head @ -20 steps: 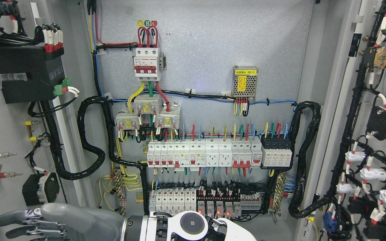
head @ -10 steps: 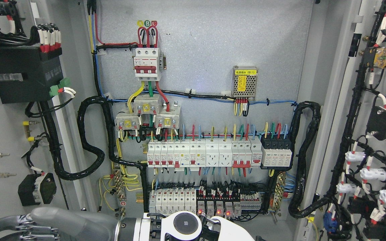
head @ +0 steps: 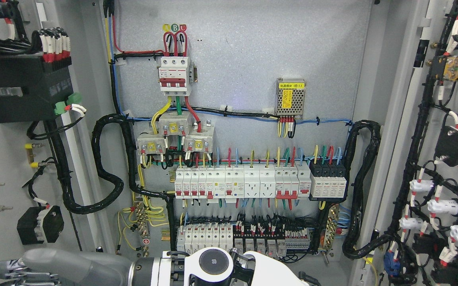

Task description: Open door with both hands

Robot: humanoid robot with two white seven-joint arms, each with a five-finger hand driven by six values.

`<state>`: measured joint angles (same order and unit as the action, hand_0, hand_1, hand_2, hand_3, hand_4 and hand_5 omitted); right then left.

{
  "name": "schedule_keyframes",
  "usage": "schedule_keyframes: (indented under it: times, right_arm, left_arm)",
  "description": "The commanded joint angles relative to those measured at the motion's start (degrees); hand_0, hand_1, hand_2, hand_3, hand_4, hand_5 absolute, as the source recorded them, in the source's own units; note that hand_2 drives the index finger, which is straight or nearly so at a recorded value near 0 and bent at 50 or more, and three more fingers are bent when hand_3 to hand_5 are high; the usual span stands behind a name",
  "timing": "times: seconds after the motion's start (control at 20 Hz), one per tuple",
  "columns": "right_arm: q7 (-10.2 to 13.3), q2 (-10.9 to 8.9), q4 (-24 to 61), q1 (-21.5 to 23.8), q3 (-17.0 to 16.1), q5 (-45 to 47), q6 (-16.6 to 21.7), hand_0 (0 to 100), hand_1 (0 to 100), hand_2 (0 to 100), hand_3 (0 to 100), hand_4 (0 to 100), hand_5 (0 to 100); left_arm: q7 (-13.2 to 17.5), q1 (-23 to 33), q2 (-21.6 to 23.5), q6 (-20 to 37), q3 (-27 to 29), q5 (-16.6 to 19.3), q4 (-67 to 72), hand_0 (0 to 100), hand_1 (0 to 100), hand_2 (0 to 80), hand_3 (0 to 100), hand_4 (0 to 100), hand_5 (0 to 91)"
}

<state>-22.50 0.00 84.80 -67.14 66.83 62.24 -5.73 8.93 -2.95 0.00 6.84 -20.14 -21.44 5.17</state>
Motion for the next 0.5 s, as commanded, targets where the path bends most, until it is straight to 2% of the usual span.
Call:
schedule_keyframes:
  times: [0.0,0.45]
  right_arm:
    - [-0.1,0.0,-1.2,-1.9,3.0,1.3,0.5,22,0,0,0,0,0]
    - [0.0,0.0,-1.7,-3.1,3.8,3.4,0.5,22,0,0,0,0,0]
  left_arm:
    - [-0.1,0.0,0.0,0.0,0.0,0.0,0.0,30,0,2.7,3,4,0.0]
    - [-0.1,0.0,0.0,0.0,0.0,0.0,0.1,30,0,2.8,3,4,0.0]
